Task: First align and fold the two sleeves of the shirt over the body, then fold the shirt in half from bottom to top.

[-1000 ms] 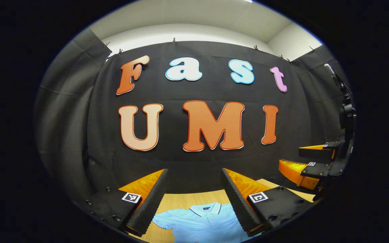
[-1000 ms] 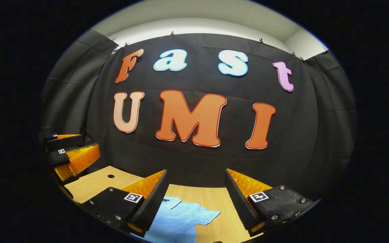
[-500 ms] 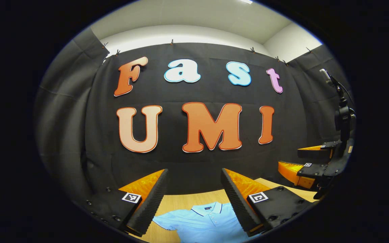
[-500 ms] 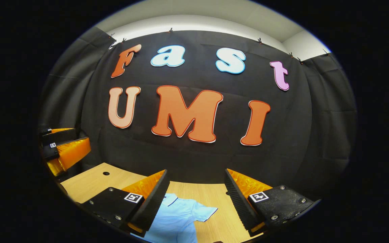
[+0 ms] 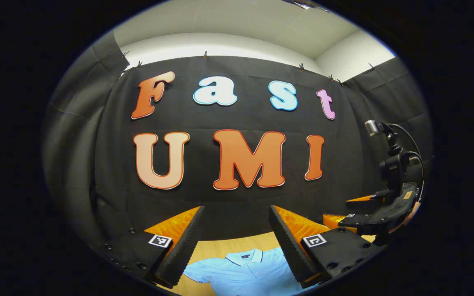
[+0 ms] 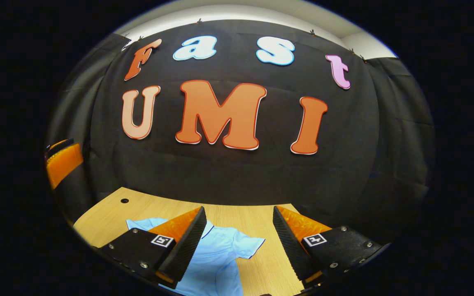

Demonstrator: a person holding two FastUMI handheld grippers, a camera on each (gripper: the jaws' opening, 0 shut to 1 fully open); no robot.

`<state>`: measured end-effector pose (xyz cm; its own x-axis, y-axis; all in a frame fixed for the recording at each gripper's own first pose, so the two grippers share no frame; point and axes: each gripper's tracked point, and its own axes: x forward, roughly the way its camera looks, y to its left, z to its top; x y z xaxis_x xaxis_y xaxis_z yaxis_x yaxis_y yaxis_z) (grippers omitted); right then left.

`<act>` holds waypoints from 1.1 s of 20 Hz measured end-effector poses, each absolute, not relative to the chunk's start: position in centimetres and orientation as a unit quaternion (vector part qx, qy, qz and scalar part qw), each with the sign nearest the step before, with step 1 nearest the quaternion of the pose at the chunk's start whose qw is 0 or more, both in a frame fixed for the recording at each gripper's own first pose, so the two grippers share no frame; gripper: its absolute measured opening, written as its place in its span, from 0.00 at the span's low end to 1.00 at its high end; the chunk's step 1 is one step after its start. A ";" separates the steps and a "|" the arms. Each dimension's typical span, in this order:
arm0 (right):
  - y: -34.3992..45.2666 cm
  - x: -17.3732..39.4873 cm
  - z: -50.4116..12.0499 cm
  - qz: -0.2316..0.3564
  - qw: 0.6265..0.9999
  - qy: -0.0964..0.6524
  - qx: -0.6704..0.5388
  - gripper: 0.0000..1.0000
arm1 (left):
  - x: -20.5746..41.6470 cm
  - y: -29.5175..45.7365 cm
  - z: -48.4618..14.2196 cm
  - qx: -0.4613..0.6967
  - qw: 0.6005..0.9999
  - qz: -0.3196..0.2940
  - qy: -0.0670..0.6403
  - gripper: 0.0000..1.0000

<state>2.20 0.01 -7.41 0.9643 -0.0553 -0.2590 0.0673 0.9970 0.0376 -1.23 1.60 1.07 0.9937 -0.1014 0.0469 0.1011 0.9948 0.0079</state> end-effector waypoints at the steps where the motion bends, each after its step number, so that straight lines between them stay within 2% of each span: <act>1: 0.1 2.9 -8.2 -0.020 0.990 0.140 0.025 0.99 | -1.0 1.8 1.3 0.003 0.999 -0.039 -0.024 1.00; 6: -1.0 6.1 -14.3 0.000 0.972 0.232 0.031 0.98 | -0.2 1.0 0.6 0.006 1.000 -0.011 -0.014 1.00; 9: -2.4 8.0 -18.8 -0.009 0.956 0.292 0.033 0.98 | 0.3 1.1 0.1 0.019 1.000 0.005 -0.001 0.99; 17: -2.7 10.8 -29.2 0.007 0.896 0.439 0.063 0.95 | 1.1 1.9 -0.9 0.031 0.998 0.042 0.020 1.00; 22: -3.6 11.6 -34.8 -0.011 0.847 0.524 0.084 0.90 | 0.9 2.0 -1.9 0.039 0.996 0.067 0.040 1.00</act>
<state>11.62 -3.58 -34.79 0.4498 0.0685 -0.8905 0.1070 0.9857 0.1299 0.93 2.04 -1.86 0.9878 0.1373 -0.0741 -0.1311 0.9879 0.0825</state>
